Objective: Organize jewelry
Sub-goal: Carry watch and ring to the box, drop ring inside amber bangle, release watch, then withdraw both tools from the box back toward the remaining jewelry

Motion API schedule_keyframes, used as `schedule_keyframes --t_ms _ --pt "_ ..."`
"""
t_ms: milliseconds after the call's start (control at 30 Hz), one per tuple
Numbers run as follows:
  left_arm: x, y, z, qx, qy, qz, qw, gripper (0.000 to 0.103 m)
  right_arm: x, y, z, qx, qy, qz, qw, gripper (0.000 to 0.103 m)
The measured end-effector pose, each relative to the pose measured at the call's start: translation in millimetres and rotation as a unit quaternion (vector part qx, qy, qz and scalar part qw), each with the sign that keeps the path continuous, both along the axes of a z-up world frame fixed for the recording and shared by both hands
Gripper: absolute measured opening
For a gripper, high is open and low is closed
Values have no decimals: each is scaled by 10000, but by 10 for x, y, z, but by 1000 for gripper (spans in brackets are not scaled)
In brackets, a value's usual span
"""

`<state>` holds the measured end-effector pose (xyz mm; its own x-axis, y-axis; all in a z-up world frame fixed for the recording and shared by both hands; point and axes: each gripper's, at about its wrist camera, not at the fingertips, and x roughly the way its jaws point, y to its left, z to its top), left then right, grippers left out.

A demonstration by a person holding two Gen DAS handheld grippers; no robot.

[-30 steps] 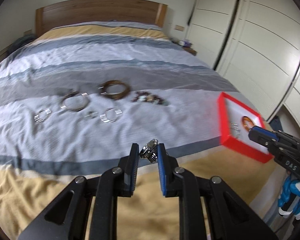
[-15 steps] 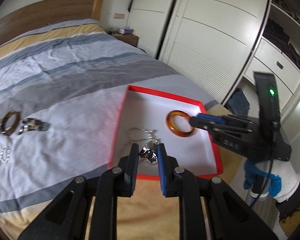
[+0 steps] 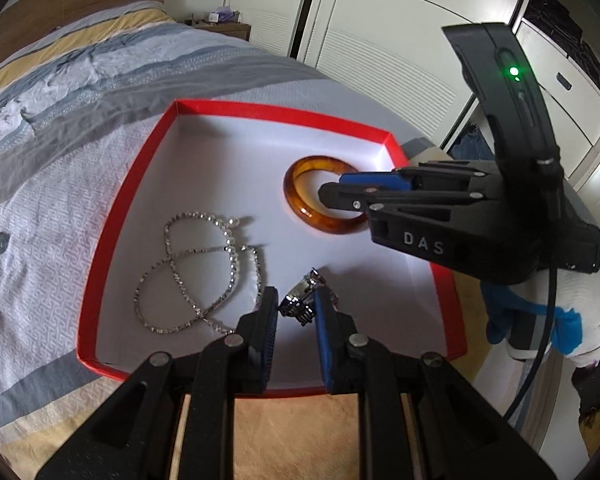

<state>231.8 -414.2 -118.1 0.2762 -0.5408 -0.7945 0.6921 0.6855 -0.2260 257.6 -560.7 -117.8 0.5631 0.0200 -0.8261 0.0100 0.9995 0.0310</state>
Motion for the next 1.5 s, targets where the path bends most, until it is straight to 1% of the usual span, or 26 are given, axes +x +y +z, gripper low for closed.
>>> schedule_keyframes --t_ms 300,400,533,600,700,800,900,933,1067,1233,1367,1500 --pt "24 -51 -103 161 -139 -17 9998 17 49 83 -92 -494 181 381 9979 21" --pt "26 -45 -96 133 -151 -13 9998 18 47 79 -92 -526 216 403 9976 22" --pt "40 12 -33 -49 -58 31 10000 18 28 86 -71 -555 244 356 9975 25" --pt "37 34 4 -63 -56 41 10000 18 5 80 -37 -492 211 306 9981 27" --pt "1 101 100 -128 -117 79 9998 19 -64 80 71 -473 86 165 9987 28" --pt "-64 212 242 -191 -264 170 9993 19 -160 71 221 -377 -71 -17 9993 29" --pt "-141 377 388 -224 -389 361 9983 19 -295 111 390 -272 -234 -142 9993 32" --pt "-173 442 440 -215 -450 444 9978 19 -339 142 442 -246 -282 -169 9992 34" --pt "-324 677 621 -130 -720 723 9947 19 -547 330 638 -91 -463 -207 9987 38" --pt "-502 1036 863 -191 -893 1045 9903 19 -822 637 811 39 -598 -135 9981 40" --pt "-716 1280 1030 -195 -1016 1187 9875 19 -1060 901 903 48 -646 -70 9979 41" --pt "-950 1517 1176 -193 -1128 1234 9857 19 -1298 1121 951 166 -620 -66 9979 43"
